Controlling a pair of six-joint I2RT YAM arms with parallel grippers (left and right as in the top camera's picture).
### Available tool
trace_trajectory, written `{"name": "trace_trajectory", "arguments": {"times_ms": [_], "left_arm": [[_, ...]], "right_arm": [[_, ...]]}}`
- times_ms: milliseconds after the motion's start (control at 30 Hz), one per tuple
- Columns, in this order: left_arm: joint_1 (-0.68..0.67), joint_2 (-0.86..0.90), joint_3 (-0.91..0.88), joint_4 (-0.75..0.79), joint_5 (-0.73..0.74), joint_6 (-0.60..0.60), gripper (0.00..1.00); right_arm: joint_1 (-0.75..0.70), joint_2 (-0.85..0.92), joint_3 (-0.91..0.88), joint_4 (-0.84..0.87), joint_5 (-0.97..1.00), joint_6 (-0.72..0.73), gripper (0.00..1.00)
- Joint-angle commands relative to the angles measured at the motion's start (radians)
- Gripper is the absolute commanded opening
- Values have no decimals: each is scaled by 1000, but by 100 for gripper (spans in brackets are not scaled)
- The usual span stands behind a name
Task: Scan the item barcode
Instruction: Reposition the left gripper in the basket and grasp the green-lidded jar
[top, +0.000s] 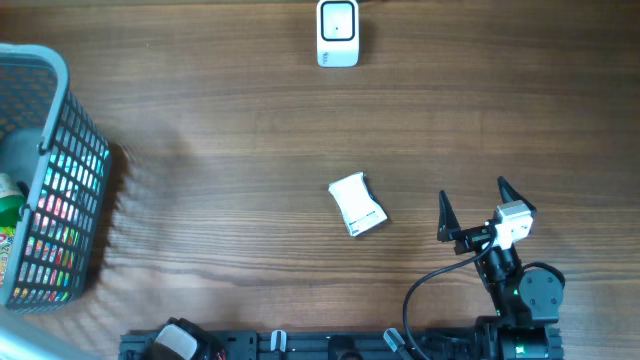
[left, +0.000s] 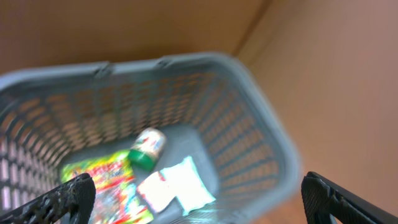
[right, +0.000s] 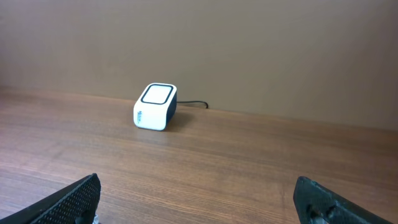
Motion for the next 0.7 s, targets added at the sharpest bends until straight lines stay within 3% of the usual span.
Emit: {"name": "trace_trajectory", "arguments": {"times_ms": [0,100,200,300,467,667], "left_arm": [[-2,147,-16,-7,-33,44,100],[-2,248,-48,9,117,233,100],[-2,308,-126,39,79,327,100],[-1,323,-268,100,-68,348,100],[-1,324,-419,191,-103,445,100],[-1,328,-452,298,-156,380,100]], "right_arm": [[6,-5,-1,2,17,7,100],[6,-5,-1,2,18,7,100],[6,-5,-1,2,18,7,100],[6,-5,-1,2,18,6,100],[6,-5,-1,2,18,7,100],[6,-5,-1,2,18,7,100]]}}
